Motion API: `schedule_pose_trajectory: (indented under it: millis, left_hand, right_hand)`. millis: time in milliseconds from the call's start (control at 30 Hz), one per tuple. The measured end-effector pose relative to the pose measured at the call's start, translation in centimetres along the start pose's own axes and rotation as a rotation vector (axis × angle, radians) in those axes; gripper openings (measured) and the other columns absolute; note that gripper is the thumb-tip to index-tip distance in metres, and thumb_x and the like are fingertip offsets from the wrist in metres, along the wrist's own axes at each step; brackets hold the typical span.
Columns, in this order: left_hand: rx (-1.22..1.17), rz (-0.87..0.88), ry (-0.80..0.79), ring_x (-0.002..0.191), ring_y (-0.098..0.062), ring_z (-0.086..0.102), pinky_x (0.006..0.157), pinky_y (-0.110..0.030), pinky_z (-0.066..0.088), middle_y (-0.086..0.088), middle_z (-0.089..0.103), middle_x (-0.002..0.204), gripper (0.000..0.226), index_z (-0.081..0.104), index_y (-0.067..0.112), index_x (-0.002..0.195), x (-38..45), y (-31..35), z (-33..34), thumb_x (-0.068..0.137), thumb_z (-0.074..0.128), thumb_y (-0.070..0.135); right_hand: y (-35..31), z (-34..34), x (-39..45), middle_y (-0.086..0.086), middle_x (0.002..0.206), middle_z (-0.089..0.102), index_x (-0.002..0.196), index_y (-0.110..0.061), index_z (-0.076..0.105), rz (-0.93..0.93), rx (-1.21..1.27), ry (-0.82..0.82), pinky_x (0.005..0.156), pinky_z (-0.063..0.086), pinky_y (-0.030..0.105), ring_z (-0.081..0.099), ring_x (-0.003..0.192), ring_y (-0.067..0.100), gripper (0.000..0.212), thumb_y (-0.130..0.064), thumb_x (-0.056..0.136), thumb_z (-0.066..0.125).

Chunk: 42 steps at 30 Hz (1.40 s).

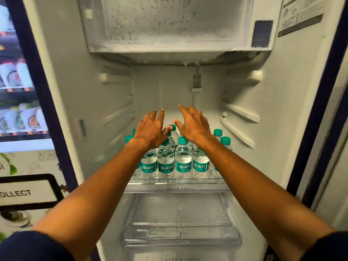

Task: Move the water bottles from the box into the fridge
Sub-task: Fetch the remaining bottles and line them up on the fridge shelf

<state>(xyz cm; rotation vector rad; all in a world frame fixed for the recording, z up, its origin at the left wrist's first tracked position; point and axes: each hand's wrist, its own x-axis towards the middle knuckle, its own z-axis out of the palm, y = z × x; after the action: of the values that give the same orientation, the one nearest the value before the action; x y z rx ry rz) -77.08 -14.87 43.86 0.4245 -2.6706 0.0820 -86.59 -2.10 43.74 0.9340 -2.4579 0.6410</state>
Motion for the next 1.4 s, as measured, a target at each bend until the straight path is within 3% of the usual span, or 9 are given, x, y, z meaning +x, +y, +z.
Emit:
schedule_pose_trajectory:
  millis: [200,467,600,800,1033,1233,1400]
  left_hand:
    - [-0.017,-0.008,0.155,0.151,-0.030,0.003,0.121,-0.049,0.010,-0.015,0.003,0.163,0.071,0.002,0.016,0.156,-4.7,-0.8,-0.7,0.101,0.027,0.053]
    - [-0.024,-0.033,0.265,0.150,-0.032,0.007,0.120,-0.054,0.016,-0.017,0.008,0.162,0.068,0.010,0.011,0.156,-11.9,-2.4,1.0,0.099,0.027,0.045]
    - [-0.031,-0.073,0.222,0.151,-0.031,0.002,0.120,-0.054,0.012,-0.015,0.002,0.163,0.077,0.004,0.013,0.156,-16.1,-3.2,3.8,0.091,0.014,0.054]
    - [-0.084,-0.093,0.169,0.150,-0.033,0.009,0.119,-0.055,0.017,-0.017,0.008,0.162,0.078,0.013,0.010,0.156,-21.7,-2.9,8.7,0.092,0.026,0.053]
    - [-0.109,-0.135,0.074,0.149,-0.033,0.014,0.116,-0.057,0.024,-0.016,0.012,0.162,0.076,0.017,0.010,0.155,-28.7,-3.7,14.4,0.094,0.031,0.051]
    - [-0.078,-0.173,-0.020,0.150,-0.032,0.012,0.117,-0.054,0.025,-0.014,0.009,0.163,0.076,0.017,0.011,0.155,-34.1,-4.9,17.8,0.094,0.039,0.050]
    - [-0.094,-0.181,-0.066,0.150,-0.030,0.014,0.119,-0.053,0.020,-0.012,0.011,0.163,0.072,0.020,0.012,0.155,-37.9,-5.8,19.1,0.095,0.039,0.046]
  right_hand:
    - [-2.8,0.2,-3.5,0.006,0.164,0.013,0.157,-0.030,0.015,-0.068,-0.004,0.060,0.120,0.019,0.049,0.013,0.151,0.029,0.067,-0.054,0.099,0.040]
    - [-5.9,2.9,-8.9,0.006,0.166,0.003,0.157,-0.032,0.011,-0.132,-0.066,0.074,0.121,0.002,0.053,0.000,0.152,0.029,0.069,-0.059,0.098,0.035]
    - [-5.7,5.7,-12.8,0.008,0.165,0.008,0.157,-0.031,0.012,-0.168,-0.098,0.084,0.121,0.006,0.057,0.003,0.152,0.030,0.074,-0.064,0.094,0.032]
    - [-4.7,9.9,-18.7,0.007,0.166,0.005,0.157,-0.032,0.008,-0.172,-0.121,0.026,0.120,0.007,0.058,0.002,0.152,0.029,0.074,-0.067,0.094,0.027]
    - [-4.8,13.7,-25.2,0.010,0.165,0.005,0.156,-0.027,0.022,-0.246,-0.085,0.004,0.120,0.004,0.057,0.000,0.152,0.030,0.071,-0.062,0.096,0.033]
    - [-5.6,18.6,-30.7,0.009,0.164,0.015,0.155,-0.027,0.028,-0.243,-0.016,-0.141,0.116,0.019,0.063,0.011,0.151,0.032,0.071,-0.067,0.096,0.026]
    - [-7.2,21.5,-33.7,0.009,0.164,0.013,0.156,-0.028,0.024,-0.236,-0.031,-0.237,0.117,0.017,0.060,0.011,0.151,0.032,0.071,-0.066,0.095,0.026]
